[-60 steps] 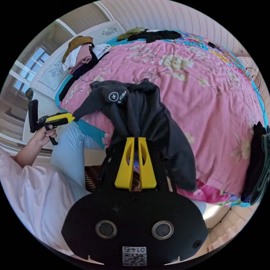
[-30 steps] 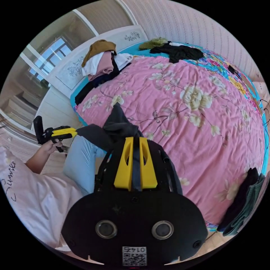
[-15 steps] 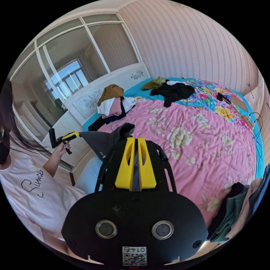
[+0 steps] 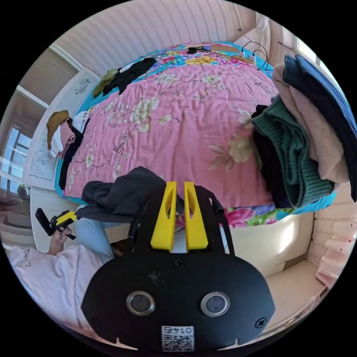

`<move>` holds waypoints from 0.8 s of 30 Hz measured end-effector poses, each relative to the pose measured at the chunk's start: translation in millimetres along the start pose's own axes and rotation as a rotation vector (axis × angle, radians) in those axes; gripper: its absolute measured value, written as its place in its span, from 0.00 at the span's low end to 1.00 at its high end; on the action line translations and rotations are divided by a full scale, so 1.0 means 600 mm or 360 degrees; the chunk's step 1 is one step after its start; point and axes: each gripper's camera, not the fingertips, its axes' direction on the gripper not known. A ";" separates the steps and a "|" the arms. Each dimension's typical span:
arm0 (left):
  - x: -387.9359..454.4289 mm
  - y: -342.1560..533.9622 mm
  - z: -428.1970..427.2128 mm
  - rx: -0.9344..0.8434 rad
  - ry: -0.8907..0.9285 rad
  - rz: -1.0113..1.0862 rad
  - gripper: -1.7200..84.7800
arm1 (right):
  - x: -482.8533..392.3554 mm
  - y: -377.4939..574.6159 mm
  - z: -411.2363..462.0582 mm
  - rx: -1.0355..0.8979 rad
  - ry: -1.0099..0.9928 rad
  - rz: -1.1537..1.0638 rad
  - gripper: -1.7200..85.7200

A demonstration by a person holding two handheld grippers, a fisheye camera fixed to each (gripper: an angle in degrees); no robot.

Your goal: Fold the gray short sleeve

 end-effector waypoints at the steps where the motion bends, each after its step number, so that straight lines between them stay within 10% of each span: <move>1: 0.004 -0.002 0.004 -0.0012 -0.0005 0.0016 0.01 | -0.013 0.000 -0.005 0.0038 -0.0010 -0.0059 0.06; 11: 0.016 0.001 -0.025 0.0167 -0.0034 -0.0009 0.01 | -0.328 0.066 0.172 -0.0612 -0.0675 -0.1223 0.12; 17: 0.029 -0.008 -0.021 0.0111 -0.0071 0.0082 0.01 | -0.353 0.093 0.235 -0.0689 -0.0129 -0.1196 0.13; 24: 0.059 -0.004 0.007 -0.0017 -0.0017 0.0172 0.01 | -0.346 0.076 0.160 -0.0543 -0.0608 -0.1154 0.12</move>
